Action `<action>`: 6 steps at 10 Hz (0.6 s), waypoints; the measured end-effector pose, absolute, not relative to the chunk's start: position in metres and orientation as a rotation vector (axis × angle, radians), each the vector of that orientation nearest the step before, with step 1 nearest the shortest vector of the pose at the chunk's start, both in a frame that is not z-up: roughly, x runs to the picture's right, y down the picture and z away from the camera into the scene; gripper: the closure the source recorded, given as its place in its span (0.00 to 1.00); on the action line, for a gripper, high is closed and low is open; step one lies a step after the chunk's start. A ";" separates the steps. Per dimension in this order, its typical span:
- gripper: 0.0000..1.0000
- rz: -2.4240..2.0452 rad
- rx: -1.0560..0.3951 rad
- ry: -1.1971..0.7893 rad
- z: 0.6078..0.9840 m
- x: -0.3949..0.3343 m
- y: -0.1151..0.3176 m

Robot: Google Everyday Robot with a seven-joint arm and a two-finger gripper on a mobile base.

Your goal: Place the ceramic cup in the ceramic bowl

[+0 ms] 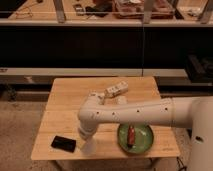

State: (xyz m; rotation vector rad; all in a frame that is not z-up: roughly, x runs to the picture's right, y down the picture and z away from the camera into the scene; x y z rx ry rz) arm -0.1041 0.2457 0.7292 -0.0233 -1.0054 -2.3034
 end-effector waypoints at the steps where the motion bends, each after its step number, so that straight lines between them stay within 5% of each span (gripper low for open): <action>1: 0.80 -2.316 -0.015 -1.003 0.729 -0.104 0.246; 3: 0.96 -2.330 -0.042 -1.001 0.722 -0.094 0.236; 6: 1.00 -2.295 -0.082 -0.971 0.686 -0.059 0.176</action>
